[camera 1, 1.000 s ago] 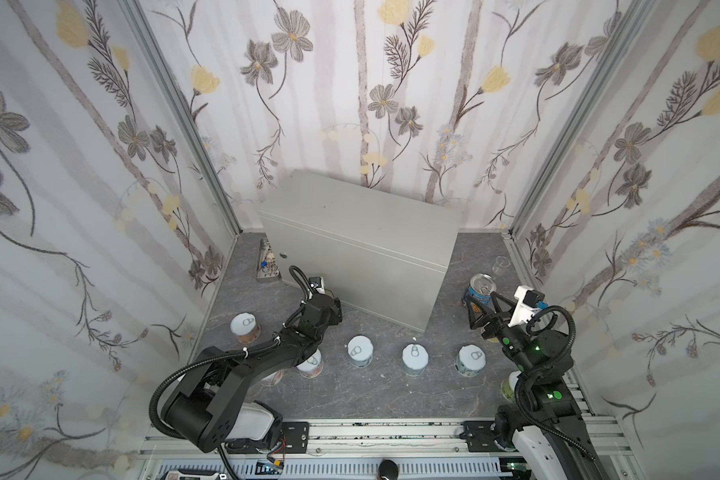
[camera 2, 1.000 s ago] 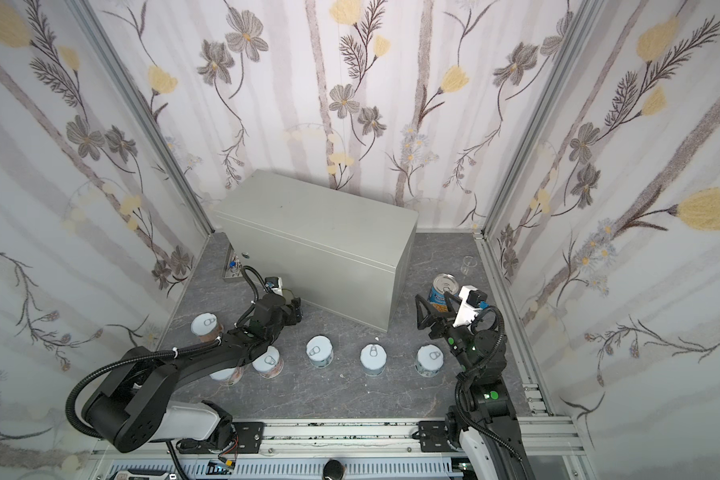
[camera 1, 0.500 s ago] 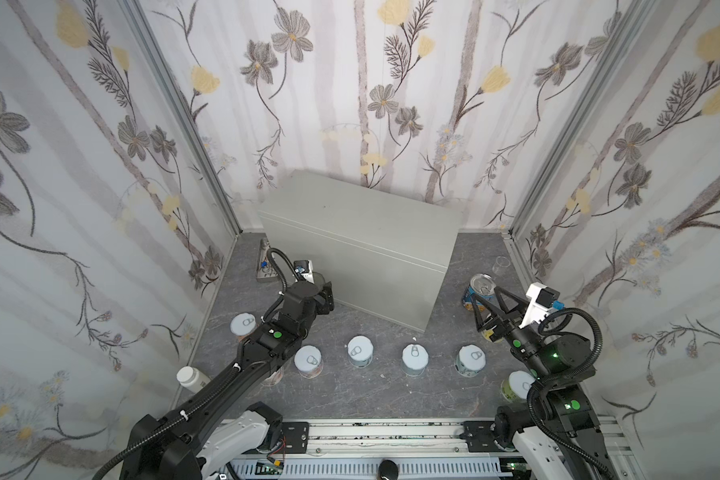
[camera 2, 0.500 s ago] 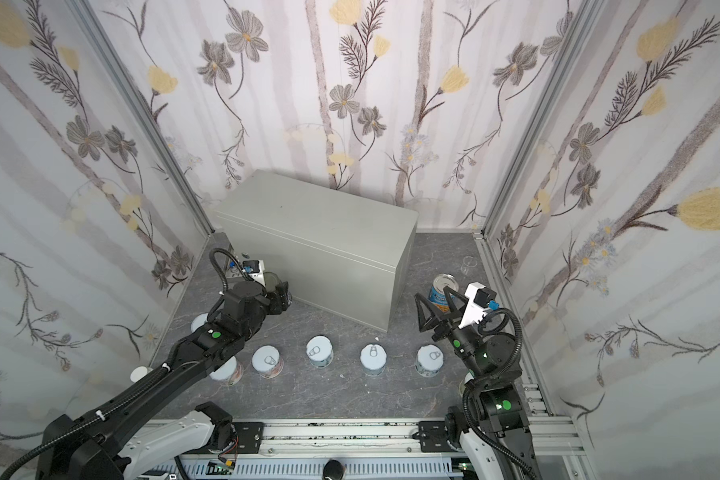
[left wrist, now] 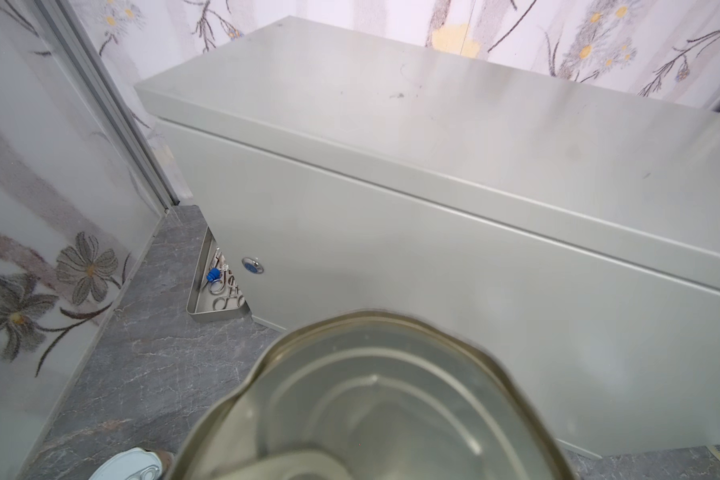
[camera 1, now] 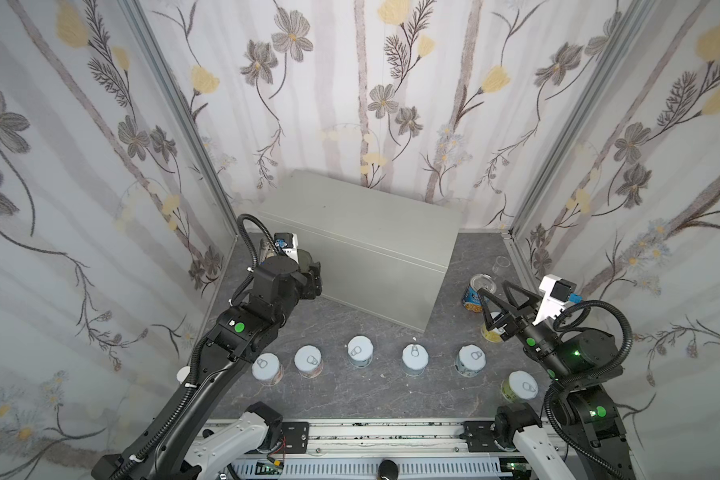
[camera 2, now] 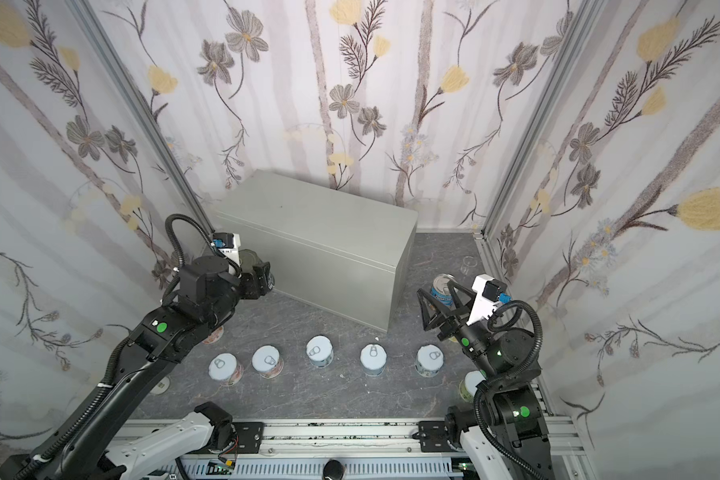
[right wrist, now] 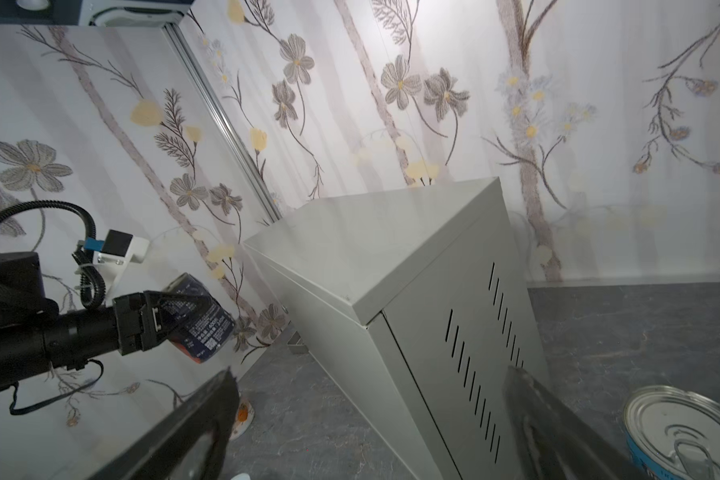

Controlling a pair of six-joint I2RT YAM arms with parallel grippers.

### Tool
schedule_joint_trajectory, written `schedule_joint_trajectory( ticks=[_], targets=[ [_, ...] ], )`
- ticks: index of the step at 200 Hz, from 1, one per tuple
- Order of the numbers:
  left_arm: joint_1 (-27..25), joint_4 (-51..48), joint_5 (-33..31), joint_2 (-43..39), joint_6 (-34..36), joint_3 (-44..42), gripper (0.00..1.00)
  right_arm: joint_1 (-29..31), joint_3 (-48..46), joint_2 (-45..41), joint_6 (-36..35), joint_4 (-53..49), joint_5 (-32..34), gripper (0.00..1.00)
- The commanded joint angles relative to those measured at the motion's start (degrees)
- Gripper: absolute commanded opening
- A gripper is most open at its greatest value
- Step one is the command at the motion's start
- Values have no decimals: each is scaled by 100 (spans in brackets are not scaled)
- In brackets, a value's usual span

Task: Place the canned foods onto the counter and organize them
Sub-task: 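Carry the tomato can with left gripper onto the cabinet top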

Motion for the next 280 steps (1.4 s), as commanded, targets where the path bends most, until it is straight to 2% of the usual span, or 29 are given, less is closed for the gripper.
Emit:
schedule_joint_trajectory(
  ticks=[1, 45, 120, 232, 280],
  targets=[
    [-2, -304, -118, 269, 203, 787, 63, 49, 316, 160, -208, -256, -90, 100],
    [-19, -648, -217, 895, 470, 2141, 63, 86, 735, 408, -398, -486, -58, 100],
    [-20, -724, -530, 2125, 914, 4255, 63, 208, 792, 698, -554, -391, 89, 100],
    [177, -1115, 248, 4023, 1121, 6072, 62, 559, 669, 1097, -659, 209, 694, 100],
    [418, -1111, 554, 4584, 1083, 6500, 60, 828, 860, 1565, -590, 566, 748, 100]
  ],
)
